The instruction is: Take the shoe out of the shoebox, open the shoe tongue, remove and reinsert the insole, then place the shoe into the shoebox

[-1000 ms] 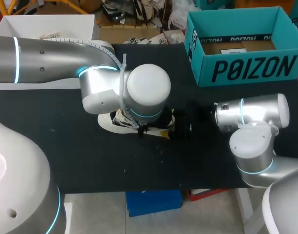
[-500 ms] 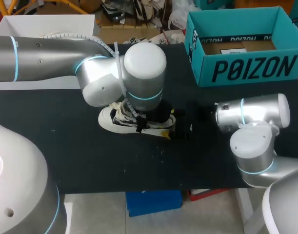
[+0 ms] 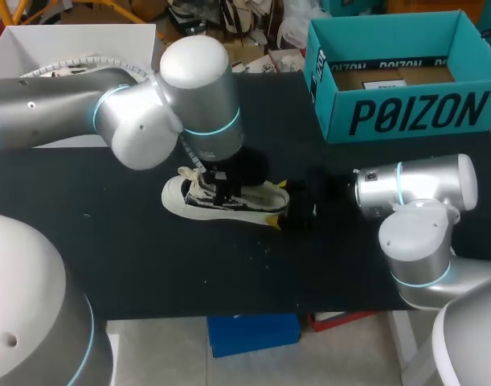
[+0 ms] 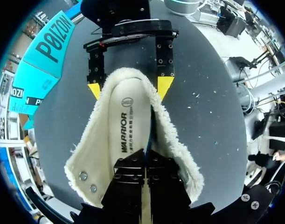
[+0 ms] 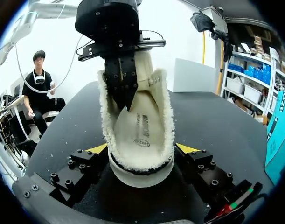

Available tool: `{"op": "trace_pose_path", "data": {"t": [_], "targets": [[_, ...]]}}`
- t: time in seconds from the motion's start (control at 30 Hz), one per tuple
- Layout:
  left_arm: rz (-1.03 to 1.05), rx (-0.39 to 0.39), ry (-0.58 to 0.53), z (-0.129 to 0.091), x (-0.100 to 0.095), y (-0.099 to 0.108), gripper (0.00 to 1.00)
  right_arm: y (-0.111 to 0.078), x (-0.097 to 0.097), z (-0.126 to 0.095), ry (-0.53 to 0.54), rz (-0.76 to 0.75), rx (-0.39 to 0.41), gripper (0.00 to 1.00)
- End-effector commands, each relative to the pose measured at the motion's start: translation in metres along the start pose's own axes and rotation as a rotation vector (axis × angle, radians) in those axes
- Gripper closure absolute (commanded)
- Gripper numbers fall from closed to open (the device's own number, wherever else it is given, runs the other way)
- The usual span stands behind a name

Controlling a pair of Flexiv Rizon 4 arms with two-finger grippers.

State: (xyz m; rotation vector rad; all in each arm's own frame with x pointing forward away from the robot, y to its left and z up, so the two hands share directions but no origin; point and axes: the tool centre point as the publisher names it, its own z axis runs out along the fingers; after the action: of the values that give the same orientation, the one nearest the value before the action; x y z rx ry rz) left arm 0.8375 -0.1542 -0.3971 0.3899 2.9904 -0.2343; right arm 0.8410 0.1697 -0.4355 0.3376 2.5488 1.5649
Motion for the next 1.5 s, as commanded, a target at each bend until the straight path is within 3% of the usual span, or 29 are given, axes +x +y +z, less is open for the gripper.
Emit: {"op": "trace_pose_path", "data": {"t": [0.03, 0.47, 0.7, 0.77, 0.87, 1.03, 1.07, 1.5], "targets": [[0.01, 0.079, -0.006, -0.014, 0.007, 0.007, 1.0, -0.001, -0.001, 0.001, 0.0, 0.002, 0.004, 1.0], [0.039, 0.145, -0.008, -0.016, 0.005, -0.006, 1.0, -0.001, -0.001, 0.001, 0.0, 0.002, 0.004, 1.0], [0.08, 0.165, 0.015, 0.006, -0.003, -0.022, 1.0, -0.001, -0.001, 0.001, 0.0, 0.002, 0.004, 1.0], [0.111, 0.172, 0.013, 0.008, -0.001, -0.028, 0.8, -0.001, -0.001, 0.001, 0.0, 0.002, 0.004, 1.0], [0.15, 0.147, -0.011, 0.008, 0.01, -0.035, 0.59, -0.001, -0.001, 0.001, 0.0, 0.002, 0.004, 1.0], [0.145, 0.135, -0.043, 0.008, 0.018, -0.036, 0.5, -0.001, -0.001, 0.001, 0.0, 0.002, 0.004, 1.0], [0.14, 0.118, -0.053, 0.008, 0.017, -0.037, 0.42, -0.001, -0.001, 0.001, 0.0, 0.002, 0.004, 1.0], [0.063, 0.094, -0.173, 0.01, -0.005, -0.051, 0.53, -0.001, -0.001, 0.001, 0.0, 0.002, 0.004, 1.0]]}}
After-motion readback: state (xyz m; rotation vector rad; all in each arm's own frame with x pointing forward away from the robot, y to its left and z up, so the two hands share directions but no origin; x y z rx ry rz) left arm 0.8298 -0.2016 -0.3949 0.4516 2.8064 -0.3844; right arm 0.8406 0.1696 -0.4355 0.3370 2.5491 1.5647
